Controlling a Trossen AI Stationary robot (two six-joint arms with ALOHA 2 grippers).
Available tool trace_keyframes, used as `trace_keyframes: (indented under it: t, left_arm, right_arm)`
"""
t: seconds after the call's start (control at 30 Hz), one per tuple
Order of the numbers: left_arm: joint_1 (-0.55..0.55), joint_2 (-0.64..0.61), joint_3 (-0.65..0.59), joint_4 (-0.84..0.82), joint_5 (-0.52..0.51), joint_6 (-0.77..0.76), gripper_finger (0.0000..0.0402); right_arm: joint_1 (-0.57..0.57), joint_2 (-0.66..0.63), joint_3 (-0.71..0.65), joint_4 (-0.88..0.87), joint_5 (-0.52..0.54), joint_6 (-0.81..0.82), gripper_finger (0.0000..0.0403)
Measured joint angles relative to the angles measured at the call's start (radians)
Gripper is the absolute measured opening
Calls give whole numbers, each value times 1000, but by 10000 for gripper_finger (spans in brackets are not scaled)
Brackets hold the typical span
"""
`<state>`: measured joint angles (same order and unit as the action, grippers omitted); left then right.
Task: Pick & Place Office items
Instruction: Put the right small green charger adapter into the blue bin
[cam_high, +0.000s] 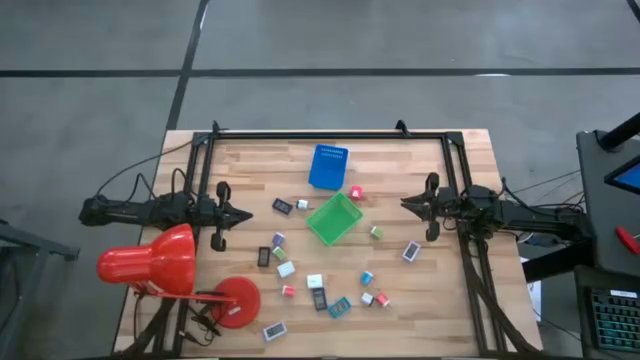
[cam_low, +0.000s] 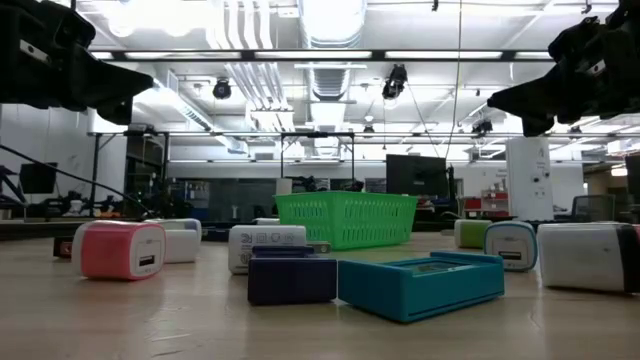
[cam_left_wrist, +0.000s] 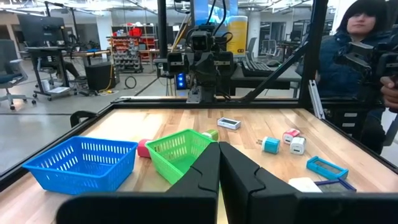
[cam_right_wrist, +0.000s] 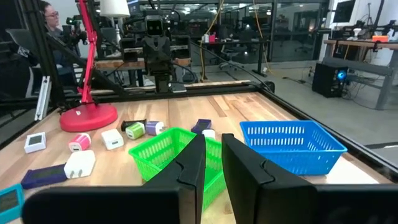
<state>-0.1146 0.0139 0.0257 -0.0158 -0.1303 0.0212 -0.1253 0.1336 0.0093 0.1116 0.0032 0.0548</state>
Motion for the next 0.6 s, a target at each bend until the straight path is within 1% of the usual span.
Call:
trace_keyframes:
  t: [0.6]
  left_arm:
    - [0, 0, 0, 8, -1, 10, 10]
  right_arm:
    - [1, 0, 0, -1, -1, -5, 52]
